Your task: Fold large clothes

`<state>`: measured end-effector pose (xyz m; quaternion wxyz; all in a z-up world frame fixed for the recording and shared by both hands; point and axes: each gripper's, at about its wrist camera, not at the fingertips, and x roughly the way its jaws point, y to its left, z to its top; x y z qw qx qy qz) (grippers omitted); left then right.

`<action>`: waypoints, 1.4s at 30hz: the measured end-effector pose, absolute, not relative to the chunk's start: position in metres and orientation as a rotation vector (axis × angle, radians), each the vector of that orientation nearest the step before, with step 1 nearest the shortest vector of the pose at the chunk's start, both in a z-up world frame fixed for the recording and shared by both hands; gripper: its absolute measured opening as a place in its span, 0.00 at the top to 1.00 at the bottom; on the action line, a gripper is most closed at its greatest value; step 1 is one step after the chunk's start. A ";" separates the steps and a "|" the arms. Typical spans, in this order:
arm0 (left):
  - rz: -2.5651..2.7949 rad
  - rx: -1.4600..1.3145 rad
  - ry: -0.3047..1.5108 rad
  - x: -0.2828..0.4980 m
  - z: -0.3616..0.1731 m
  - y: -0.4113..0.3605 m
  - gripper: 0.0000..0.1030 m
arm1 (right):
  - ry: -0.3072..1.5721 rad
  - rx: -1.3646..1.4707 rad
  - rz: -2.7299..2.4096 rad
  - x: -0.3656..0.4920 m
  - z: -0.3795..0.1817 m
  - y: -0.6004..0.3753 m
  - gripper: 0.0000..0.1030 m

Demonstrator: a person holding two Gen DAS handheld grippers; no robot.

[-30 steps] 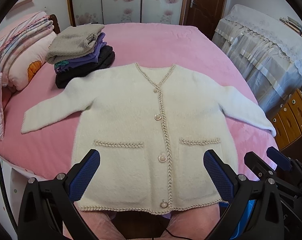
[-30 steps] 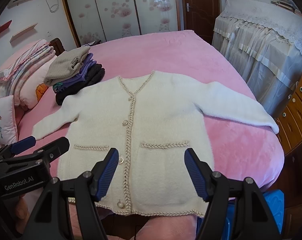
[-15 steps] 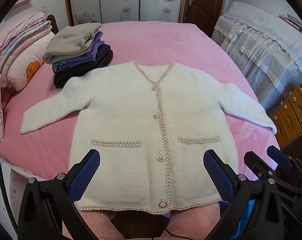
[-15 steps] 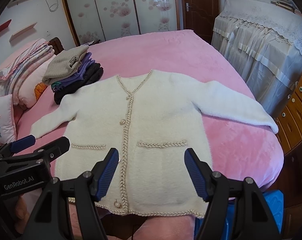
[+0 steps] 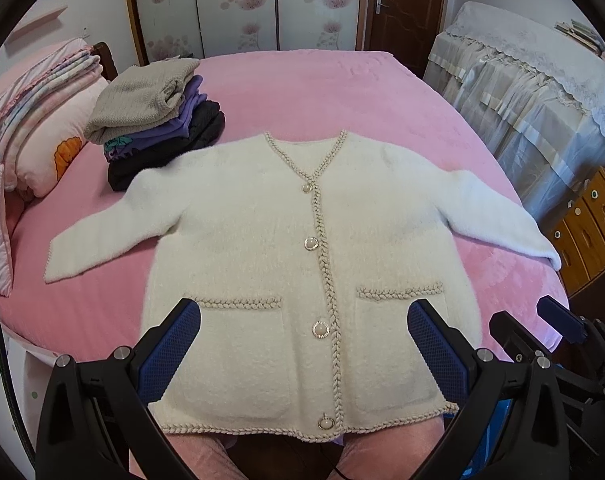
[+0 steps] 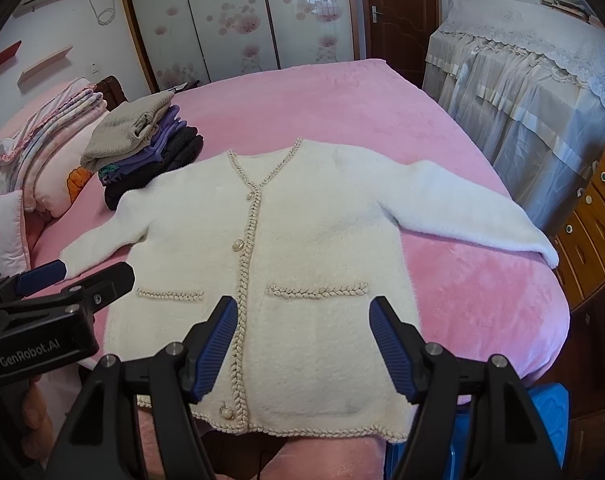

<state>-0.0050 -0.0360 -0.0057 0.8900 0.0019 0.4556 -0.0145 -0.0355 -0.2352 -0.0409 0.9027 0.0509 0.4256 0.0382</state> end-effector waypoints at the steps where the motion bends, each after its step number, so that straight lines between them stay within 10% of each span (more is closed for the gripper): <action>1: -0.029 0.009 0.944 -0.003 -0.005 -0.038 0.00 | 0.879 0.105 0.079 -0.034 -0.041 -0.236 0.33; 27: -0.229 0.109 0.819 0.103 0.027 -0.144 0.00 | 0.747 0.132 -0.056 0.016 -0.033 -0.330 0.36; 42: -0.324 0.057 0.805 0.178 -0.052 -0.228 0.04 | 0.844 0.308 -0.378 0.057 -0.101 -0.499 0.36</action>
